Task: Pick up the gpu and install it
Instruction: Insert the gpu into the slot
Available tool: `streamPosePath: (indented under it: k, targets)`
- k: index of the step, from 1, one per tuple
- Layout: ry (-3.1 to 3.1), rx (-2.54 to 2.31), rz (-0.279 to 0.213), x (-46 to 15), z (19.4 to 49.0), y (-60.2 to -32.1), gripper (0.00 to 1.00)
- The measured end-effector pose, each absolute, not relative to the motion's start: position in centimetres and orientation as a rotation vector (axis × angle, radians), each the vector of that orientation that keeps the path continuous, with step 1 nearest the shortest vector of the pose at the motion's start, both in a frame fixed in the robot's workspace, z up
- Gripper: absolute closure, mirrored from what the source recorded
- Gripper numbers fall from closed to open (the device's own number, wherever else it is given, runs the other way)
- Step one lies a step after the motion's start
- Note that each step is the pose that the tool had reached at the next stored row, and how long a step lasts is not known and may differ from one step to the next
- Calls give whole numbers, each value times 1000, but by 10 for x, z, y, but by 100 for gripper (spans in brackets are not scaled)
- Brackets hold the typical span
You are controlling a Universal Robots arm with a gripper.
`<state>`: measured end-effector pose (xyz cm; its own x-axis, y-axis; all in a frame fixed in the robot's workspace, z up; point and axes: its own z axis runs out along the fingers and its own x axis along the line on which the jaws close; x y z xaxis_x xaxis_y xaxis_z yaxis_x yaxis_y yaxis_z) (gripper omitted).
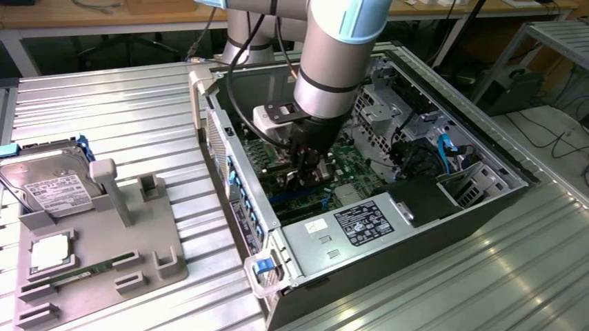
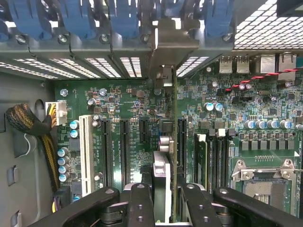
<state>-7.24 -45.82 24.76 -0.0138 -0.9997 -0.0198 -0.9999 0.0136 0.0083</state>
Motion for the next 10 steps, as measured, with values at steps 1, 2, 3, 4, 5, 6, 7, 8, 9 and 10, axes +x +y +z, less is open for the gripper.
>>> streamPosePath:
  k: [1, 2, 3, 4, 5, 6, 7, 8, 9, 10]
  targets:
    - [2231, -2201, 31, -72, 246, -458, 72]
    - [2230, -2200, 31, -72, 244, -458, 72]
    - [2230, -2201, 31, -72, 244, -458, 72]
    - [2230, -2201, 31, -72, 244, -458, 72]
    - [2230, -2201, 31, -72, 244, -458, 72]
    - [2231, -2202, 34, -74, 244, -458, 72]
    - [2233, -2203, 37, -74, 244, -458, 72]
    - [2234, -2203, 38, -74, 244, -458, 72]
    - [2233, -2203, 38, -74, 244, -458, 72]
    - [2233, -2204, 38, -74, 244, -458, 72]
